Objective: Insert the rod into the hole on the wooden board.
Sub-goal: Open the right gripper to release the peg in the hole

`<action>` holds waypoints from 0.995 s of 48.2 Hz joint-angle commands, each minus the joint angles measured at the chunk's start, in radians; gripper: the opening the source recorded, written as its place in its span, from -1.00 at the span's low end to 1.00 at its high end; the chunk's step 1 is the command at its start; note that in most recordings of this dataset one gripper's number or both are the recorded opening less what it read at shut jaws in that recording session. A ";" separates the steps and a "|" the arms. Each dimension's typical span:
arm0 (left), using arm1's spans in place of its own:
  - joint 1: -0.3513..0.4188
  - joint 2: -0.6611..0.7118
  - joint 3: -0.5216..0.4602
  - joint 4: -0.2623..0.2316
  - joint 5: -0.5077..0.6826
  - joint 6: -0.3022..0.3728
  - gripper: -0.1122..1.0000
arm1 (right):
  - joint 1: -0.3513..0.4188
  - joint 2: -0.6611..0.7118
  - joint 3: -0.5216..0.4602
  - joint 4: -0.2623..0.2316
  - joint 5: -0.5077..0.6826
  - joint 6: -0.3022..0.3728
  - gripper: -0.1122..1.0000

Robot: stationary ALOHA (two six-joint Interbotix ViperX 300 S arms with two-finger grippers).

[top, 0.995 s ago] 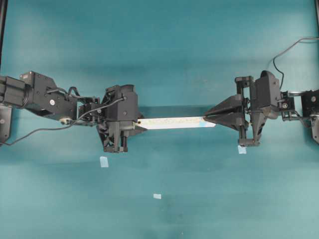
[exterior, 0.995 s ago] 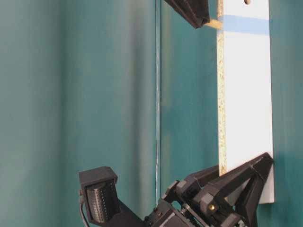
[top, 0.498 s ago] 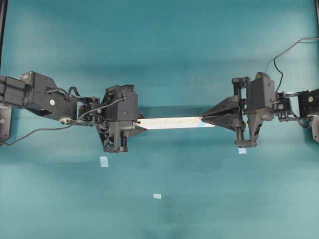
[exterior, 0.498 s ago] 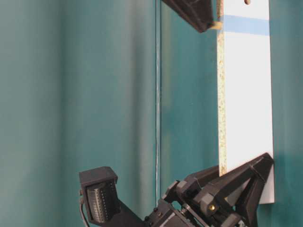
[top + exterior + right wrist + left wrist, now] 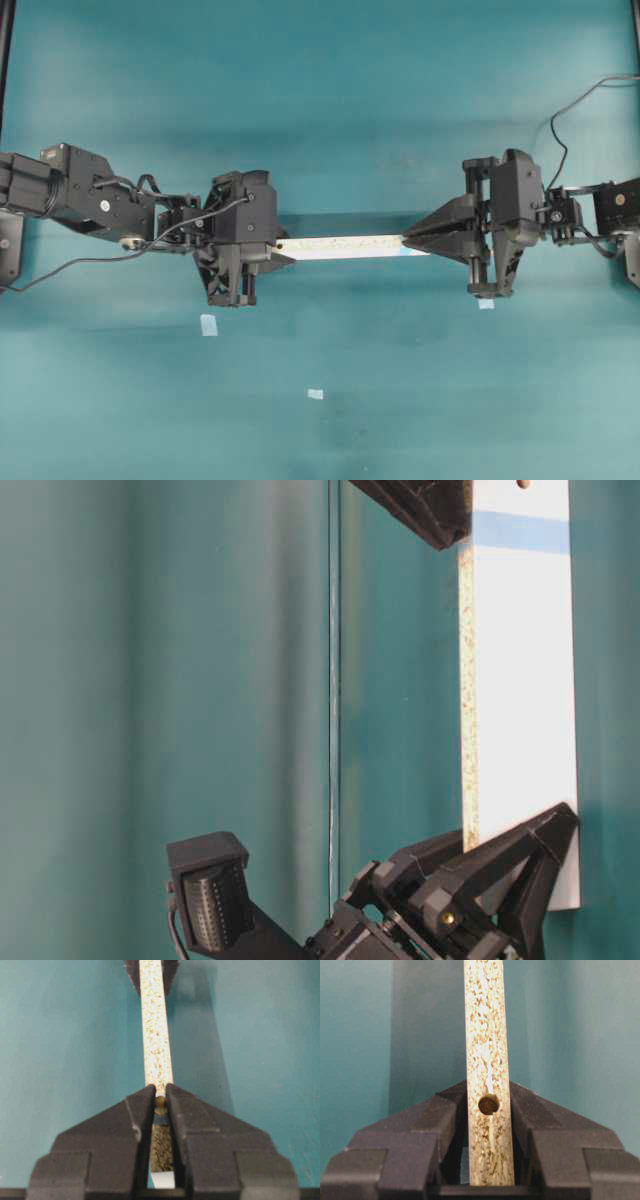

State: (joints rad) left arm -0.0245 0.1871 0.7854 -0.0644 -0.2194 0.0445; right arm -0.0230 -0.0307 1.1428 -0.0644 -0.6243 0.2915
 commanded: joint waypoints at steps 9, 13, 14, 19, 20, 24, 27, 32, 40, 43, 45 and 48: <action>-0.009 -0.015 -0.005 0.000 0.002 -0.009 -0.22 | 0.005 -0.006 0.000 0.000 0.044 0.005 -0.58; -0.009 -0.015 -0.005 0.000 0.003 -0.009 -0.22 | 0.005 -0.006 0.000 0.000 0.044 0.005 -0.58; -0.009 -0.015 -0.005 0.000 0.003 -0.009 -0.22 | 0.005 -0.005 0.000 0.000 0.044 0.005 -0.58; -0.009 -0.017 -0.005 0.000 0.003 -0.008 -0.22 | 0.005 -0.006 -0.002 -0.002 0.044 0.005 -0.58; -0.011 -0.017 -0.005 0.000 0.003 -0.008 -0.22 | 0.005 -0.006 -0.002 -0.002 0.044 0.005 -0.58; -0.009 -0.017 -0.005 0.000 0.003 -0.008 -0.22 | 0.005 -0.006 -0.006 -0.002 0.044 0.005 -0.59; -0.009 -0.017 -0.005 0.000 0.003 -0.009 -0.22 | 0.005 -0.008 -0.012 -0.003 0.044 0.005 -0.59; -0.009 -0.017 -0.006 0.000 0.005 -0.008 -0.22 | 0.005 -0.011 -0.023 -0.003 0.044 0.003 -0.59; -0.009 -0.017 -0.005 0.000 0.006 -0.008 -0.22 | 0.005 -0.025 -0.032 -0.003 0.044 -0.003 0.06; -0.009 -0.017 -0.005 0.000 0.006 -0.008 -0.22 | 0.005 -0.034 -0.032 -0.003 0.044 -0.005 0.35; -0.009 -0.017 -0.005 0.000 0.006 -0.008 -0.22 | 0.005 -0.041 -0.031 -0.003 0.044 -0.005 0.37; -0.011 -0.015 -0.005 0.000 0.006 -0.008 -0.22 | 0.005 -0.052 -0.031 -0.003 0.044 -0.005 0.34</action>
State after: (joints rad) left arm -0.0245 0.1871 0.7854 -0.0660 -0.2163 0.0445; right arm -0.0199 -0.0522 1.1213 -0.0660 -0.5737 0.2884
